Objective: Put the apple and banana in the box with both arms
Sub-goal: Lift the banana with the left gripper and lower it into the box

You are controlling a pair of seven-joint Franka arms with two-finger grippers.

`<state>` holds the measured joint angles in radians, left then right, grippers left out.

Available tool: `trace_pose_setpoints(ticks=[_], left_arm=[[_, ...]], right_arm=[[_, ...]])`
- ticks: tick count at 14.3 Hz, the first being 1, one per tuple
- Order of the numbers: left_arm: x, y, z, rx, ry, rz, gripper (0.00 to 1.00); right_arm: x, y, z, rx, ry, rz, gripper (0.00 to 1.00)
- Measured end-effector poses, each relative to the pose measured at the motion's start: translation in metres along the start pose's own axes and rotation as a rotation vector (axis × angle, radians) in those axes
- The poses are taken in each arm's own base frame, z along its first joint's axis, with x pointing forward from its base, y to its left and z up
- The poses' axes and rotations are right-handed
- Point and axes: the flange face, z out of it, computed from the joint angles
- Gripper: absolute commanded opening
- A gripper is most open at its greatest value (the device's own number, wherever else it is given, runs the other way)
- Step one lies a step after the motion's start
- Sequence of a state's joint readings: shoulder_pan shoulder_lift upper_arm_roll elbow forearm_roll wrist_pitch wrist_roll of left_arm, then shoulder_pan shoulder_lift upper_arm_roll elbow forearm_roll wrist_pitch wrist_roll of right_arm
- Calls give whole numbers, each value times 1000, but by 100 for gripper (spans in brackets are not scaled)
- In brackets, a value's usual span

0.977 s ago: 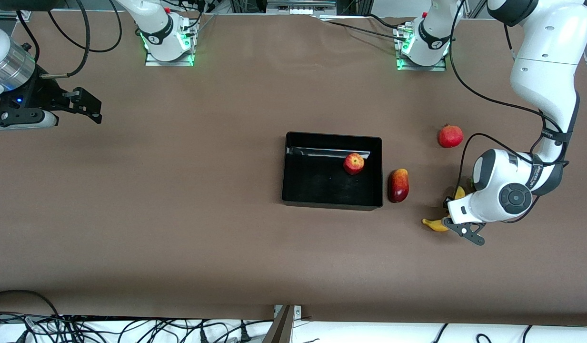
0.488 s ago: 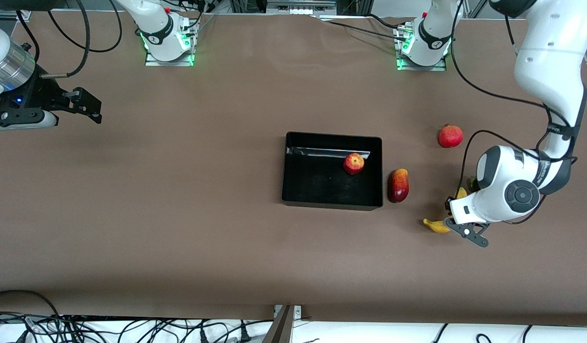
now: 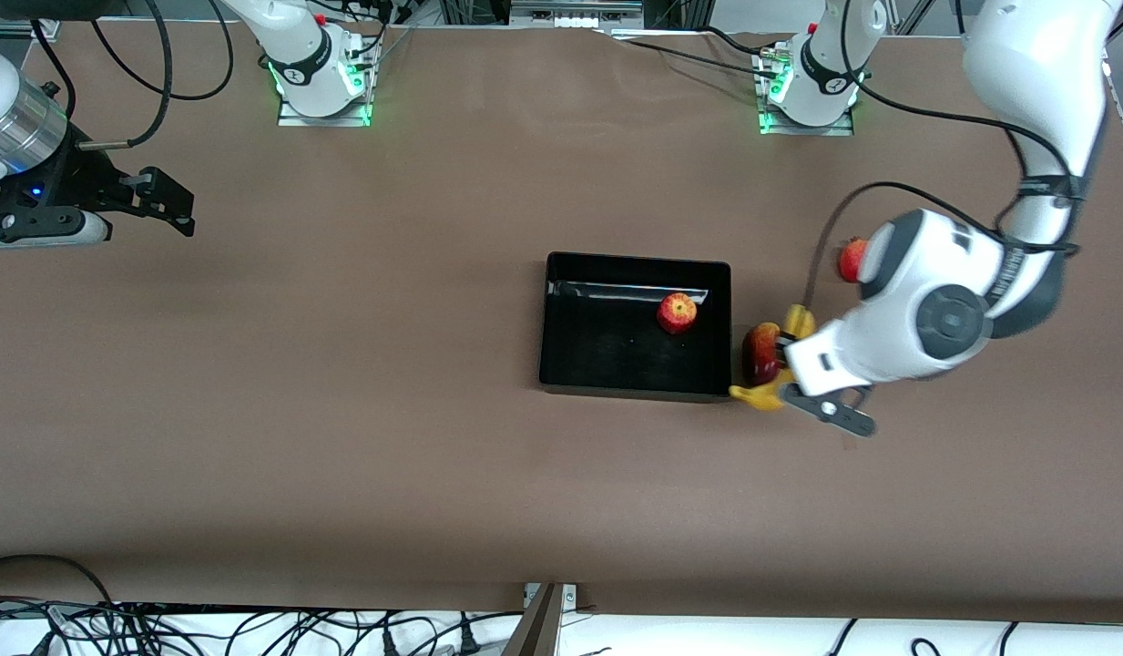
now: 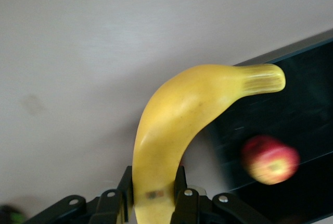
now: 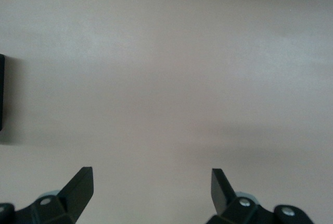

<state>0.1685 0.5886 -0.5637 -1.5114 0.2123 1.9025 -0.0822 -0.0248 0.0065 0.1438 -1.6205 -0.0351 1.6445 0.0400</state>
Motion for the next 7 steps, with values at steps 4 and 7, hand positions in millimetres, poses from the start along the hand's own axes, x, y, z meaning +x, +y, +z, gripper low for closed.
trace_pose_setpoints(ticks=[4, 7], left_arm=[[-4, 128, 34, 8, -50, -183, 0], [-9, 206, 88, 2, -62, -251, 0]], right_arm=[[0, 0, 0, 0, 0, 0, 100], [0, 0, 0, 0, 1, 0, 100]])
